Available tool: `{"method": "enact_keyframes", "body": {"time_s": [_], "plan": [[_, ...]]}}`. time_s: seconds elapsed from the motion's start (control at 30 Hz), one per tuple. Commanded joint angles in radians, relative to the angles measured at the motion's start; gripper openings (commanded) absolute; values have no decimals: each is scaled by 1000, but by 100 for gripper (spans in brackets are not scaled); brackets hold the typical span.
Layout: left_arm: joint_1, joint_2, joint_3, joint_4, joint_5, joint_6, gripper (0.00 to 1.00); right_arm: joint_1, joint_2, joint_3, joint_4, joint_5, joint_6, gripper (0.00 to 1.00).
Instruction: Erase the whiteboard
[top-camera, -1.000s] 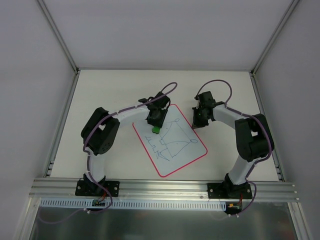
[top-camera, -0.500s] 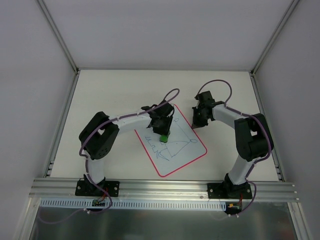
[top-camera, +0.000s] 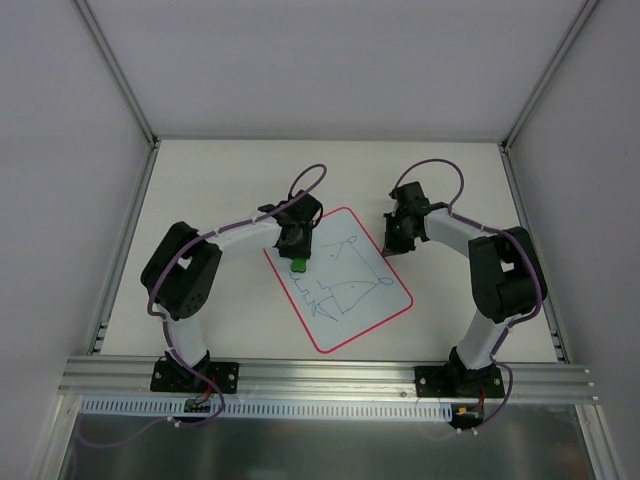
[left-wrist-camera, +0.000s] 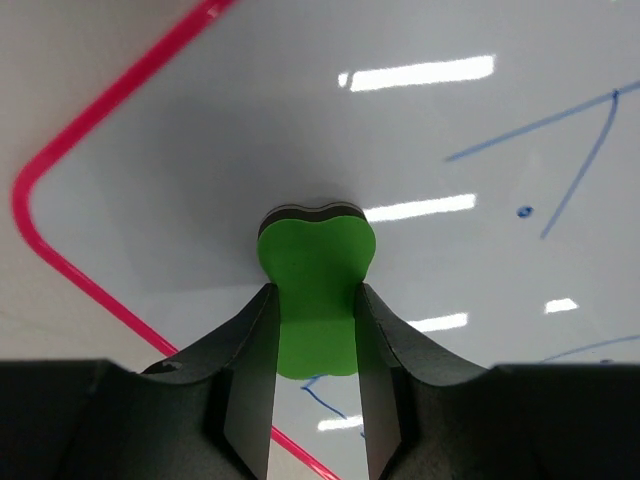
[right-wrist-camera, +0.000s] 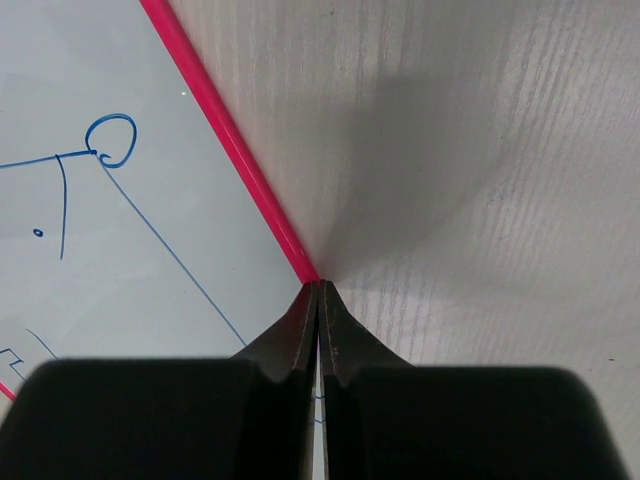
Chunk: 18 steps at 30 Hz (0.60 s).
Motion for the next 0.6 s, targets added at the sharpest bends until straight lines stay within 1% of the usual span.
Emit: {"method": "enact_keyframes", "body": {"time_s": [0.0, 0.03, 0.17, 0.3, 0.37, 0.43, 0.57], "plan": [[-109, 88, -2, -131, 50, 0, 0, 7, 33, -21, -1, 57, 5, 0], [-156, 99, 4, -131, 60, -8, 0, 7, 33, -21, 0, 58, 3, 0], [-249, 103, 10, -133, 109, -63, 0, 7, 33, -14, 0, 66, 3, 0], [-317, 82, -13, -133, 110, -100, 0, 7, 33, -16, 3, 68, 2, 0], [-316, 67, -33, -134, 95, -127, 0, 7, 31, -18, 5, 66, 5, 0], [-291, 39, -71, -133, 71, -141, 0, 5, 30, -22, 9, 65, 6, 0], [-189, -13, -152, -133, 2, -144, 0, 7, 28, -31, 16, 65, 14, 0]]}}
